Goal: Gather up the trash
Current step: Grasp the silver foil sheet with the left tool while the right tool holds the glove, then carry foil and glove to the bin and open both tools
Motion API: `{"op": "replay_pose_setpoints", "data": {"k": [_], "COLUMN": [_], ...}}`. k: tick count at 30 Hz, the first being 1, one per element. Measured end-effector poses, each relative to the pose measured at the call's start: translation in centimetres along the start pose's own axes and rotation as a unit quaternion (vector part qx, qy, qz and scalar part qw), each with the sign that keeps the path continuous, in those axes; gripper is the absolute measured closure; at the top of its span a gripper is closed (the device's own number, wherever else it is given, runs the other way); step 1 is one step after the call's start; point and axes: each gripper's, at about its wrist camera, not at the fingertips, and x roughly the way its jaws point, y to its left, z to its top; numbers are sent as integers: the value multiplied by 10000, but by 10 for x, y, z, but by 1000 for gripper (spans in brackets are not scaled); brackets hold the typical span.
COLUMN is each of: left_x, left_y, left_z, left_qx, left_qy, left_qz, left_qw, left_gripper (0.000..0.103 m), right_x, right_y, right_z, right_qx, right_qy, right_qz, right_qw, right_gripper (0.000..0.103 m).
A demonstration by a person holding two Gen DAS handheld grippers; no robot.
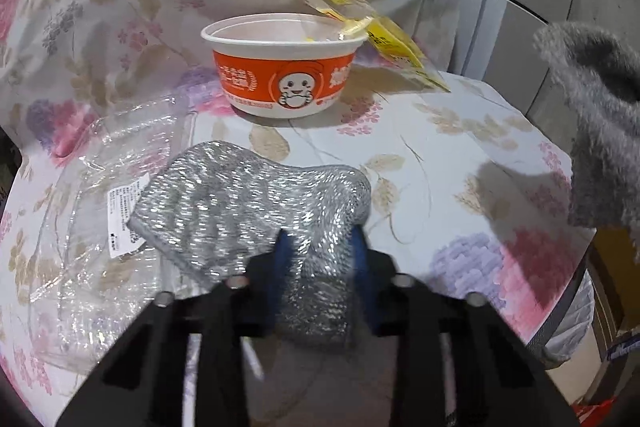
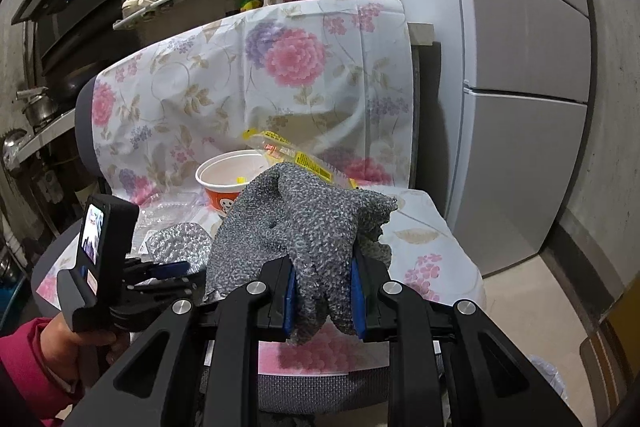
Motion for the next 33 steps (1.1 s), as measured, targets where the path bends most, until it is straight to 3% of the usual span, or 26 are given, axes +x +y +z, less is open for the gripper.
{"op": "replay_pose_setpoints", "data": {"k": [3,7,14,20,28,33], "left_x": [-7,-55,-125,-139,-113,-110], "left_y": [4,6,12,1,-31,-64], "left_z": [4,13,17,7,-9,-9], "left_qx": [-32,-130,-392,-337,-5,287], "left_qy": [-113,-847,-1455,-1527,-1103,-1100], "left_qz": [-83,-474,-1253,-1311,-1322,-1601], "left_qw": [9999,9952,9806,9790,9851,9805], "left_gripper": [98,98,98,98,98,98], "right_x": [-4,-16,-36,-33,-25,-43], "right_y": [1,0,-6,-9,-21,-43], "right_z": [1,4,9,3,-13,-20], "right_qx": [-29,-25,127,220,350,503], "right_qy": [-45,-166,-378,-234,-21,-137], "right_qz": [-44,-133,-270,-256,-313,-594], "right_qw": [10000,9998,9988,9992,9989,9969], "right_gripper": [80,80,80,80,80,80]}}
